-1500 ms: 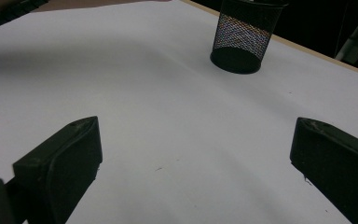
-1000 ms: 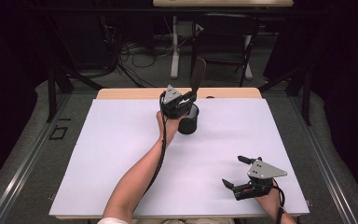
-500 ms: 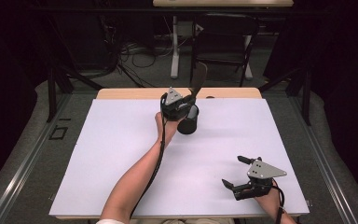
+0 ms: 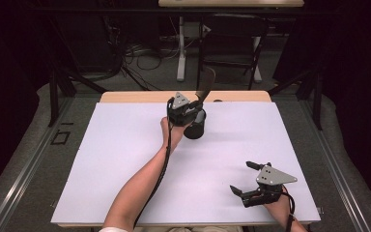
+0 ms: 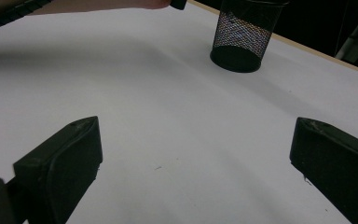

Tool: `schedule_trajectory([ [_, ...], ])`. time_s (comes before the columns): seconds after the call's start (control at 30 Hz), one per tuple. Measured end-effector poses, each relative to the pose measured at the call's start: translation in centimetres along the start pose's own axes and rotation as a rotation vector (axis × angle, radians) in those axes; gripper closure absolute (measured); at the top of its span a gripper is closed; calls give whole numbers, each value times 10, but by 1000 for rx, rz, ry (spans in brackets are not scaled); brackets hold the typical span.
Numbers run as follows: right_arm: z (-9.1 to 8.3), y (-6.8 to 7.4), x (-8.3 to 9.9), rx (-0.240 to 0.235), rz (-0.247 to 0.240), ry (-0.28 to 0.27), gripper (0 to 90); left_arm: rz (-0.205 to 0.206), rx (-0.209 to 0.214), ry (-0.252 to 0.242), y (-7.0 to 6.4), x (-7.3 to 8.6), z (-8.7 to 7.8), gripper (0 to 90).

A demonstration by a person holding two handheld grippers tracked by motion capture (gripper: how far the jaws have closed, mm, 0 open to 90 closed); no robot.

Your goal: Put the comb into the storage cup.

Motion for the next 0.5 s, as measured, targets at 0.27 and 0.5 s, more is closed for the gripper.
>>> schedule_trajectory([
  [0.27,0,0,0,0,-1,4,19,9,-3,20,0,2,0,723],
  [0.5,0,0,0,1,0,5,19,15,-5,36,1,6,0,723],
])
Point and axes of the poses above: each handheld gripper's, and its own axes: z roughly forward along the jaws, x roughly out of its underside, y roughly to its left, the point moved 1 cm from there along z, roughly forward along the jaws, and after that the axes turned 10 degrees about -x, right-handed, at the moved point
